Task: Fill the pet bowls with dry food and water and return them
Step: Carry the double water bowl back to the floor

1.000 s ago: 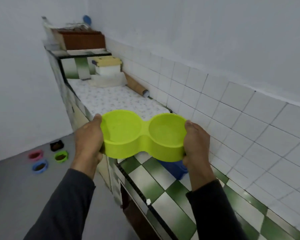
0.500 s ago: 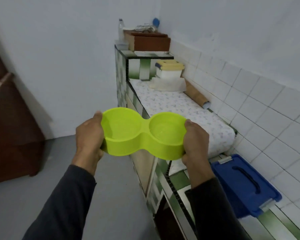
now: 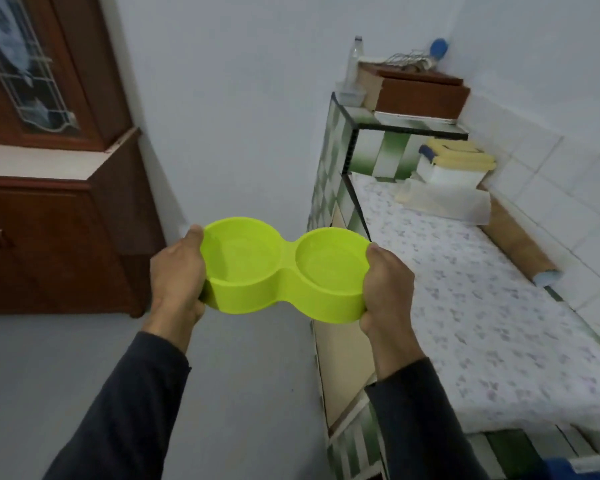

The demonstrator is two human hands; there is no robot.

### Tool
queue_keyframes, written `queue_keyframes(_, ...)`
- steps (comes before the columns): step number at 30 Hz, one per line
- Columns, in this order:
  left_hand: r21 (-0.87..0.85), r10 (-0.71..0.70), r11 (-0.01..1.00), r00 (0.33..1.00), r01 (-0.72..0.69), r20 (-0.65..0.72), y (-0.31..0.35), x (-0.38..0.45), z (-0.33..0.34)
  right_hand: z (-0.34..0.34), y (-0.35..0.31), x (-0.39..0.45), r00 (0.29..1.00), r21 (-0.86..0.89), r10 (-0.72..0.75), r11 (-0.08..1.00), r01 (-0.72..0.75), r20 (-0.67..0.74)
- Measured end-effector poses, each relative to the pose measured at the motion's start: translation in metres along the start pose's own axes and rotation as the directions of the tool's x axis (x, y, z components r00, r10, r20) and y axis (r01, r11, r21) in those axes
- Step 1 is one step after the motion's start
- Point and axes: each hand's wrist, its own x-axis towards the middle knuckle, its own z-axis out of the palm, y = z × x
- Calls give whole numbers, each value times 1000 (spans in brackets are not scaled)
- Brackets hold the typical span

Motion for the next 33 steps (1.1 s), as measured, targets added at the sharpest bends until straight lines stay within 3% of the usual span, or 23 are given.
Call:
queue_keyframes(16,-15,-46,999,973,44,-228,5,135,43,157,7,136,980,28,18,999,-24,200)
queue_keyframes(25,-37,-116,993,959,110,-259,11,242,67,260,6,205,974,31,20,999,-27,225)
queue_keyframes(33,-29,-46,999,961,39,-274,25,350,79,354,-6,251,976,33,36,998,-44,213)
